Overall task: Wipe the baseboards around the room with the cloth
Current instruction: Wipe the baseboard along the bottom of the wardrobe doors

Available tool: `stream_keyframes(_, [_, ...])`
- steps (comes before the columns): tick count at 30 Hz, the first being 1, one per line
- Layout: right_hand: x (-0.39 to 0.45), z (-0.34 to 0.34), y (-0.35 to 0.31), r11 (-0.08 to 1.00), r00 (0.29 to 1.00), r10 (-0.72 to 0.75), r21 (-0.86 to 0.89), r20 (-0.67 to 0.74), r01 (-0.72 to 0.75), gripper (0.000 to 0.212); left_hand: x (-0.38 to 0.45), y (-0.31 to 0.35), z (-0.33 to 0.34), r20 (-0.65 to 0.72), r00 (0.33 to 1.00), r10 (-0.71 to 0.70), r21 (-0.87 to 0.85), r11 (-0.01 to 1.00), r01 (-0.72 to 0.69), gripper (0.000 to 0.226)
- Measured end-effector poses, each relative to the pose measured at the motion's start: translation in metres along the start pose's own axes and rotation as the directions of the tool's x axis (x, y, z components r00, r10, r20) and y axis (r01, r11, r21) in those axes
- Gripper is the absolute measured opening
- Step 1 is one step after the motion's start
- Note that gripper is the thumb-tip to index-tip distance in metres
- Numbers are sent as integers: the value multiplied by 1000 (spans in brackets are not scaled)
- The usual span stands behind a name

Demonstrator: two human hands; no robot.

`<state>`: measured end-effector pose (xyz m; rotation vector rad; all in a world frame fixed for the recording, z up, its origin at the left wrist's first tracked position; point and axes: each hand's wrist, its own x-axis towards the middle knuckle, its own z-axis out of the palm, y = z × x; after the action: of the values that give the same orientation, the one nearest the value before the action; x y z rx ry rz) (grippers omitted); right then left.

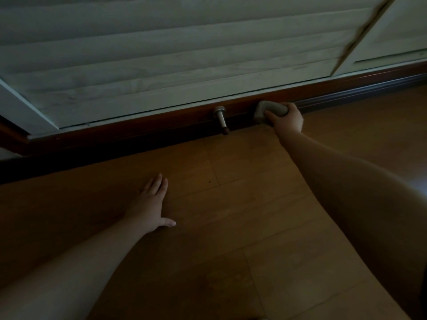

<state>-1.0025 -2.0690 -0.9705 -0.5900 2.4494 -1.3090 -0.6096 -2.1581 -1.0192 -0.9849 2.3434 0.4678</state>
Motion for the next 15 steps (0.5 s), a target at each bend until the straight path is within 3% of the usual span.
stream_keyframes(3, [5, -18, 9, 987, 983, 155, 54, -95, -150, 51, -1, 1, -1, 9, 1000, -1, -1, 1000, 1, 128])
stream_keyframes(5, [-3, -23, 16, 983, 980, 182, 20, -86, -181, 50, -2, 3, -4, 26, 1000, -10, 17, 1000, 9, 128])
stream_keyframes(9, [-39, -13, 25, 996, 996, 84, -34, 3, -84, 49, -7, 8, -9, 30, 999, -15, 83, 996, 13, 125])
stream_keyframes(15, [-91, 16, 19, 998, 999, -41, -48, 4, 41, 52, -23, 0, 0, -25, 998, 65, 168, 984, -60, 94])
